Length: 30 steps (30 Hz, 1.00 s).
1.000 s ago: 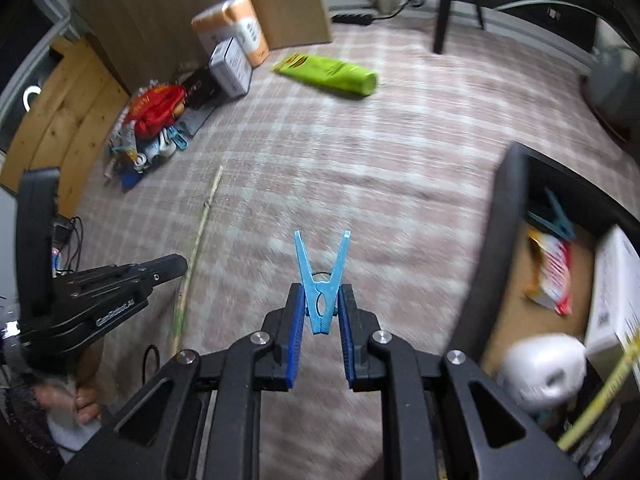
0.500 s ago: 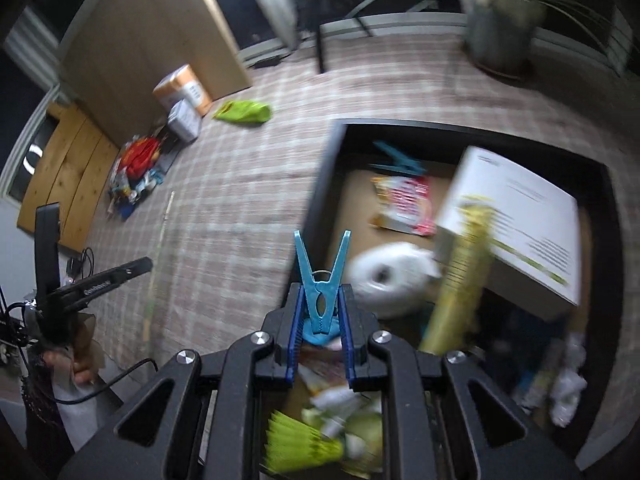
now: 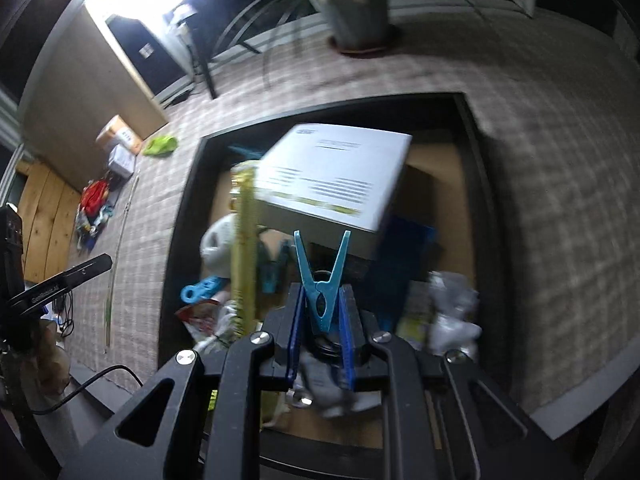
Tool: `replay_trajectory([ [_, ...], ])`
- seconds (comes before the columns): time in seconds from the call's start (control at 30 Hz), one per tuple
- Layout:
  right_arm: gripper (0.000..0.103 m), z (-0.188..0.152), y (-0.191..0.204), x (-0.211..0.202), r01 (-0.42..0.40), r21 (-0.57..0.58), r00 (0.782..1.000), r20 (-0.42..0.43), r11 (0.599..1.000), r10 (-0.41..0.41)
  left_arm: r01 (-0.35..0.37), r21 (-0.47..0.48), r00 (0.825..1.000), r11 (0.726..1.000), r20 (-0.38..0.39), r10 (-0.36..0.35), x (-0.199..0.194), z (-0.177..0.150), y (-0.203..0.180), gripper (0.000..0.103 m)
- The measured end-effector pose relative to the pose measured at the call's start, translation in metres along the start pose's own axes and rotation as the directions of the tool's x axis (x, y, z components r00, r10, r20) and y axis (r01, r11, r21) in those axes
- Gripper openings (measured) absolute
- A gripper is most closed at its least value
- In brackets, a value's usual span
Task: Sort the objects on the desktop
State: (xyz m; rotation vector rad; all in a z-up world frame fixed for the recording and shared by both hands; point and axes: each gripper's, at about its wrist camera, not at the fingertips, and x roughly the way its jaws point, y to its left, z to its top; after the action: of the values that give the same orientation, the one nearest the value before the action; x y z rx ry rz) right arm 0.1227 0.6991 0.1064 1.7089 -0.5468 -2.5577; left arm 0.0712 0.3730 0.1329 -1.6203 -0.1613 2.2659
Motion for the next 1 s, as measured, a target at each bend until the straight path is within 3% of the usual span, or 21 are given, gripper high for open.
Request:
replay_trajectory([
  [0.17,0.017,-0.004,-0.018,-0.007,0.016,0.018,1.000,0.008,1.000,-0.016,0.030,0.058,0.999,0.998,-0.022,-0.029,0.014,0.002,-0.041,0.000],
  [0.43,0.017,-0.003,-0.023,-0.010,0.036,0.005,0.999,0.007,0.999,-0.036,0.024,0.092,0.999,0.996,-0.045,-0.020,0.027,0.005,-0.069,0.001],
  [0.53,0.019,-0.005,-0.021,-0.010,0.042,0.007,0.999,0.005,0.999,-0.042,0.004,0.101,0.999,0.995,-0.039,0.000,0.030,0.005,-0.073,0.023],
  [1.0,0.022,-0.004,0.008,-0.008,0.052,-0.028,0.999,0.014,0.998,-0.052,-0.046,0.116,0.999,0.992,-0.021,0.049,0.020,0.000,-0.055,0.025],
])
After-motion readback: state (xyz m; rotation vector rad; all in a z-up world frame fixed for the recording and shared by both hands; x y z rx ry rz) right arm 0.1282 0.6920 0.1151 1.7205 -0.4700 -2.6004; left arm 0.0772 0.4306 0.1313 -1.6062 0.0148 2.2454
